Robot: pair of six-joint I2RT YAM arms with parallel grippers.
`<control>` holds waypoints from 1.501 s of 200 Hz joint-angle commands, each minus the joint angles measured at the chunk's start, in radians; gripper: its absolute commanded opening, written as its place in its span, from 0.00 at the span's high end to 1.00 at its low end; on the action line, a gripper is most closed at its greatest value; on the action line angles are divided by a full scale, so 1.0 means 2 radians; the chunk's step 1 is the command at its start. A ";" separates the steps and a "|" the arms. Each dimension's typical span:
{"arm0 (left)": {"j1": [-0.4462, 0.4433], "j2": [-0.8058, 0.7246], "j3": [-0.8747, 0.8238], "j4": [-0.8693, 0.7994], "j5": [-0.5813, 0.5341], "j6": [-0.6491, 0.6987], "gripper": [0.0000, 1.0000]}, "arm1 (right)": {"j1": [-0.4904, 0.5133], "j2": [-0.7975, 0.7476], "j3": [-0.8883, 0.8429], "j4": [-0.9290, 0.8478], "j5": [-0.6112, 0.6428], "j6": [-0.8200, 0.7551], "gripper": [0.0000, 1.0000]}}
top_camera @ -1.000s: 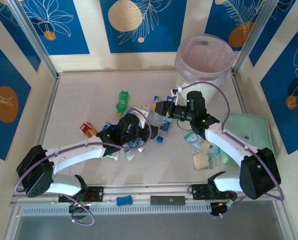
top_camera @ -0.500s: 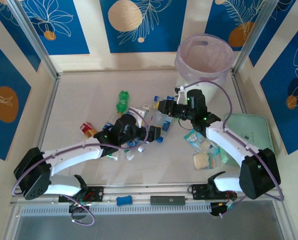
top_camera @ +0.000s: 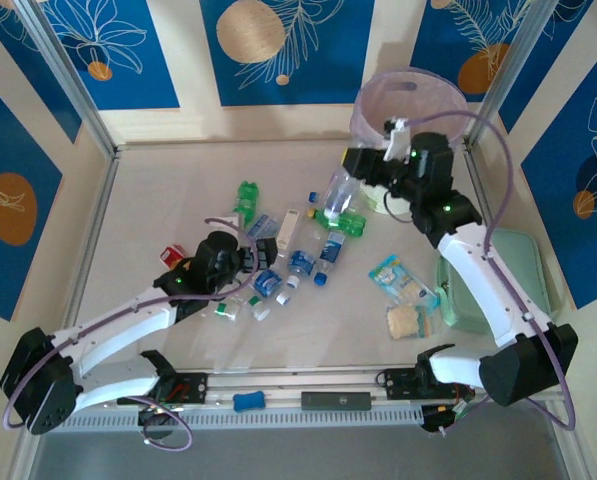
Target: Put the plastic bottles in the bin
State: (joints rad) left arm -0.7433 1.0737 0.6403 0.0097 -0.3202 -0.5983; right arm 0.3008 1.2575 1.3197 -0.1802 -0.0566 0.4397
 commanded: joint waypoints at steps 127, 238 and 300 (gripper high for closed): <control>0.024 -0.092 -0.053 -0.038 -0.033 0.002 0.00 | -0.097 0.253 0.338 0.009 0.166 -0.162 0.56; 0.025 -0.120 -0.061 -0.058 -0.031 -0.002 0.00 | -0.110 0.402 0.422 -0.139 0.143 -0.118 0.55; 0.026 -0.130 -0.066 -0.059 -0.031 -0.010 0.00 | -0.117 0.447 0.474 -0.201 0.127 -0.098 0.54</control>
State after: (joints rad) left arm -0.7040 0.8318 0.5240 -0.0956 -0.3683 -0.6128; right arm 0.0746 2.1311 2.2044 -0.5308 0.2302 0.2153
